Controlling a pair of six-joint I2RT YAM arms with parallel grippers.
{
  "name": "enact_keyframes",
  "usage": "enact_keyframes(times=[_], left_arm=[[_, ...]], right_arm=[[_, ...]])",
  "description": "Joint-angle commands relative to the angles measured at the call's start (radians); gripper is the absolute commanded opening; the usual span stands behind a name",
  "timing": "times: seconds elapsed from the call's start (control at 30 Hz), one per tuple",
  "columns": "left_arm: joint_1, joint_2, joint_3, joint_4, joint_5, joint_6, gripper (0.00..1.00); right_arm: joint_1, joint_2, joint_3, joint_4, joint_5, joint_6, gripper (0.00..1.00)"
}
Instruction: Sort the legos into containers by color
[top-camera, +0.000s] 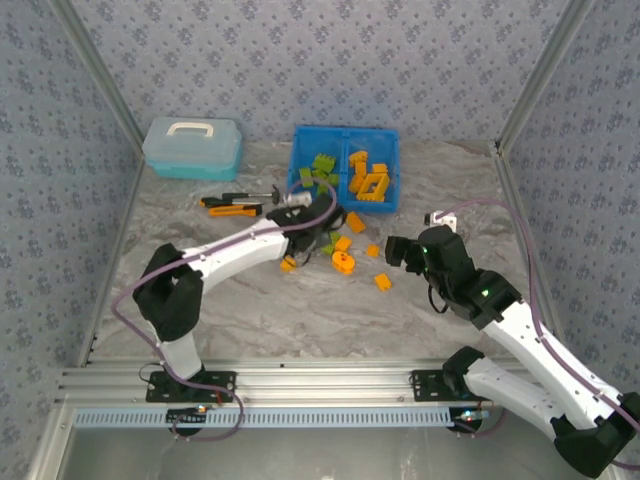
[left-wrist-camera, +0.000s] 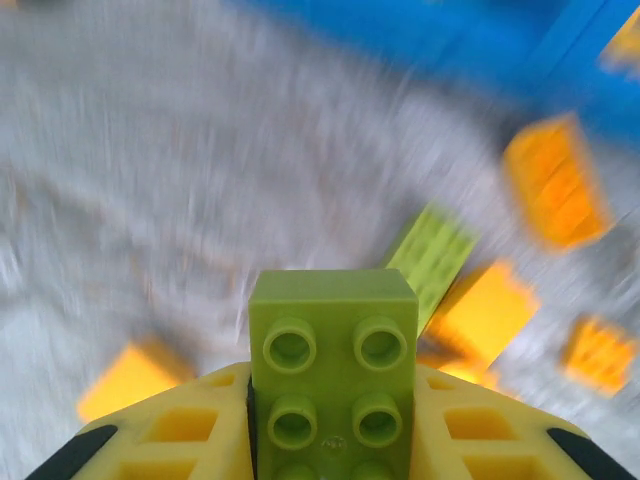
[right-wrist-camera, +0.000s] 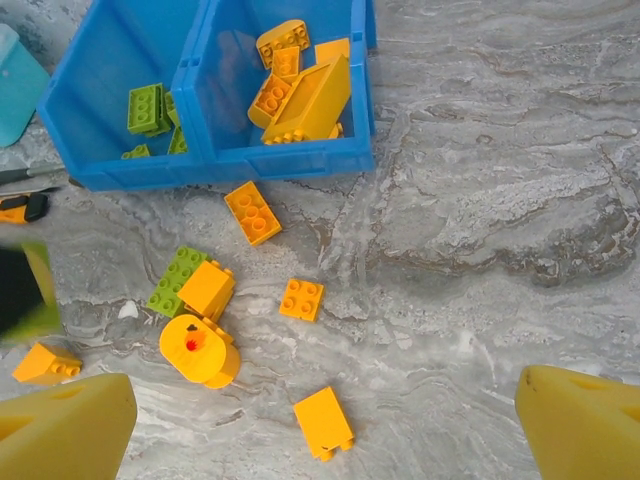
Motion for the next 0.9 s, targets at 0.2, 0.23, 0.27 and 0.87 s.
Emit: enact_keyframes(times=[0.2,0.23,0.27,0.87], left_arm=[[0.183,0.14,0.244,0.337,0.01,0.502,0.22],[0.198,0.195,0.322,0.301,0.005,0.513,0.22],[0.21,0.247,0.395,0.276,0.007,0.527,0.22],[0.292,0.731,1.209,0.089,0.108,0.609,0.55]], right_arm=[[-0.005,-0.012,0.031,-0.031,-0.015,0.051,1.0],[-0.005,-0.015,0.032,-0.036,-0.016,0.055,1.0],[-0.006,-0.018,0.033,-0.039,-0.018,0.056,1.0],[0.0,-0.1,0.012,-0.096,-0.025,0.104,1.0]])
